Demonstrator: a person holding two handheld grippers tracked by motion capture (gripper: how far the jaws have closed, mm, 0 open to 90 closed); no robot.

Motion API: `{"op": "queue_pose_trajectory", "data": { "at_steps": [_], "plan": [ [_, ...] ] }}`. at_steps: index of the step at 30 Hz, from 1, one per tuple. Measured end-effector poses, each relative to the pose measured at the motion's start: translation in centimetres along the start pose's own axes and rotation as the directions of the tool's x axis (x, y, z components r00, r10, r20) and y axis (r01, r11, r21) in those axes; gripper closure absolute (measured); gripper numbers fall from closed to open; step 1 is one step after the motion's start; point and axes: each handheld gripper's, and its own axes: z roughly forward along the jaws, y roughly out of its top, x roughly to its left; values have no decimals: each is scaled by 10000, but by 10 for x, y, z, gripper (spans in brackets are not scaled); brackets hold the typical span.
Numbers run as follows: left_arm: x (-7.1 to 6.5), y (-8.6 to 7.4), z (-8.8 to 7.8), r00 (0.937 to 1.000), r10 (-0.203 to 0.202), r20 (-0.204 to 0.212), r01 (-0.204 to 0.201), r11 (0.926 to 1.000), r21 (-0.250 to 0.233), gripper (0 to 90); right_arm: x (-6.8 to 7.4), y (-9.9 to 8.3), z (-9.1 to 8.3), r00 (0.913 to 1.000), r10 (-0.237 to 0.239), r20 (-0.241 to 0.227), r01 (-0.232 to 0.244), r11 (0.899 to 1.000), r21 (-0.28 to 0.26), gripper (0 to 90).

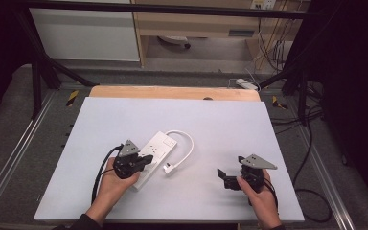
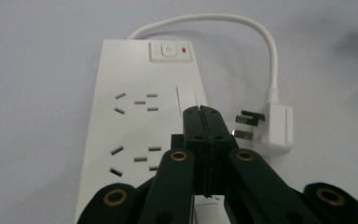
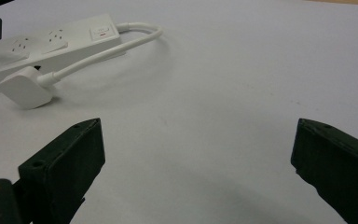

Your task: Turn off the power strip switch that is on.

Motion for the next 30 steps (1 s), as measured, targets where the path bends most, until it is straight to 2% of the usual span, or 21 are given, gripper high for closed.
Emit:
{"op": "queue_pose_trajectory", "data": {
  "at_steps": [5, 12, 16, 22, 25, 27, 30],
  "plan": [
    [2, 7, 3, 9999, 139, -31, -139, 9999, -32, 900, -2, 0, -2, 10000, 1, -1, -1, 10000, -60, 32],
    [8, 14, 12, 9999, 5, -172, -8, 9998, -183, 900, -2, 0, -2, 9998, -69, -164, 68, 10000, -65, 32],
    [9, 19, 13, 9997, -2, -259, -11, 9987, -505, 892, -1, 0, -2, 9998, -110, -166, 109, 9999, -78, 32],
    [12, 21, 6, 9987, -246, -452, 203, 9954, -932, 756, 0, 0, -1, 9999, -89, -122, 88, 9999, -48, 32],
    [15, 22, 4, 9976, -332, -610, 266, 9940, -1064, 660, 0, 0, -1, 9999, -77, -111, 77, 10000, -17, 32],
    [15, 24, 3, 9960, -438, -782, 351, 9934, -1091, 553, -1, 0, -1, 9999, -80, -95, 79, 10000, -11, 31],
    [14, 26, 4, 9960, -646, -614, 577, 9925, -1081, 394, -1, 0, -1, 9999, 45, -137, -46, 10000, -54, 32]
  ]
}}
